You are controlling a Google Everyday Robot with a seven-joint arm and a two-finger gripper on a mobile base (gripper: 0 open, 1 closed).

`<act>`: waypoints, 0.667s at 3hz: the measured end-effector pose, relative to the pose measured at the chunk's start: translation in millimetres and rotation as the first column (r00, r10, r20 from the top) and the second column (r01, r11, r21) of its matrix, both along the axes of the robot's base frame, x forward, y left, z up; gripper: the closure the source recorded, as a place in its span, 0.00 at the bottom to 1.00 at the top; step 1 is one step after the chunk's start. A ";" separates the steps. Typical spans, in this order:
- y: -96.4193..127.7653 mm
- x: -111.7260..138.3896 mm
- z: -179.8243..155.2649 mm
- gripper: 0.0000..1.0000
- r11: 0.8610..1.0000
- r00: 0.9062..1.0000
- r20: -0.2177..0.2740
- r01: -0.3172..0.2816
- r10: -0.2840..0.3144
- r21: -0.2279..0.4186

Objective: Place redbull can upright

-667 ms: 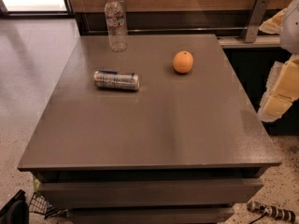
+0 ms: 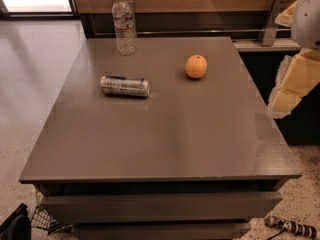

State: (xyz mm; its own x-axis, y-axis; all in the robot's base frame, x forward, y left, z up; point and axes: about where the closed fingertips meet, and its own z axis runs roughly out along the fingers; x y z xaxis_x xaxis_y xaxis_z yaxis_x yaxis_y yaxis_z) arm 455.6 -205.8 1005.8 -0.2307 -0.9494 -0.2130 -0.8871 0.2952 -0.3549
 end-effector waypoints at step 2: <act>64.0 95.0 23.2 0.00 0.999 0.994 0.110 -0.023 0.027 -0.035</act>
Offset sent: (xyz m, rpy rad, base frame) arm 0.1568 0.1184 0.0295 -0.0317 -0.1605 0.0898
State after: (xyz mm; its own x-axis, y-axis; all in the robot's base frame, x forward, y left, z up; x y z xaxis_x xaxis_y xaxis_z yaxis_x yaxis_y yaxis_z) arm 550.6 -141.8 1029.0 -0.1837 -0.9616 -0.2037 -0.8490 0.2596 -0.4601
